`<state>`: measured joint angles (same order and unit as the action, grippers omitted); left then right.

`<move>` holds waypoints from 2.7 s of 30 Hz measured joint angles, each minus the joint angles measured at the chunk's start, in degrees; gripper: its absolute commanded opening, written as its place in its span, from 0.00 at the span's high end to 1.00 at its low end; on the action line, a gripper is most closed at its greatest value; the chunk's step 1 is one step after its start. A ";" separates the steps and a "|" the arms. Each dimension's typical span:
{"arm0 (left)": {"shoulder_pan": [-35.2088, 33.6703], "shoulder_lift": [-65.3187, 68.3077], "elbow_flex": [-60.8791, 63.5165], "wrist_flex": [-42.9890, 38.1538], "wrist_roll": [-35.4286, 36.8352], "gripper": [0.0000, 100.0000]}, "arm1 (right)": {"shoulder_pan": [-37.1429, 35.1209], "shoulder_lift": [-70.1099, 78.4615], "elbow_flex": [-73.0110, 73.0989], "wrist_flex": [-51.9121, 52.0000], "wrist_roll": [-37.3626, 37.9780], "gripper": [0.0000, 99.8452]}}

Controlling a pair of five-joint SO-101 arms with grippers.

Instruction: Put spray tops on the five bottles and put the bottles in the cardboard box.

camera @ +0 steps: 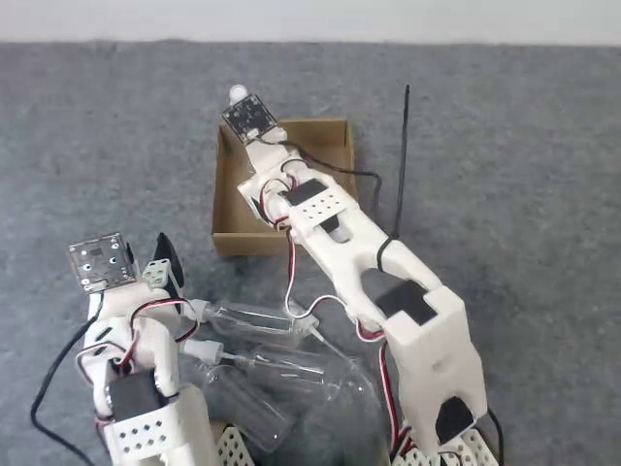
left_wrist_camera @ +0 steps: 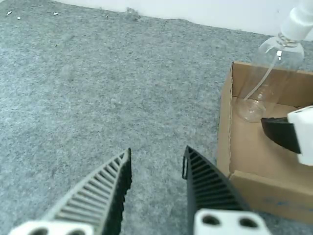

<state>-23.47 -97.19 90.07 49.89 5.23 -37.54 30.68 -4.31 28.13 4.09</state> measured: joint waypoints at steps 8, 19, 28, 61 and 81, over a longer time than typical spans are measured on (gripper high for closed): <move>0.00 0.00 0.00 0.00 0.00 0.84 | -0.09 -1.32 0.00 4.92 0.00 0.71; 0.00 0.00 0.00 0.00 0.00 0.84 | -0.09 -1.76 0.00 8.62 0.00 0.84; 0.00 0.00 0.00 0.00 0.00 0.84 | 0.09 -9.67 3.16 12.75 0.00 0.85; 0.00 0.00 0.00 0.00 0.00 0.84 | -0.26 -34.37 3.16 42.90 0.18 0.84; 0.00 0.00 0.00 0.00 0.00 0.84 | -2.55 -43.25 3.16 68.13 -9.49 0.84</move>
<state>-23.47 -97.19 90.07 49.89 5.23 -40.09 -12.57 -1.14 96.26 -5.41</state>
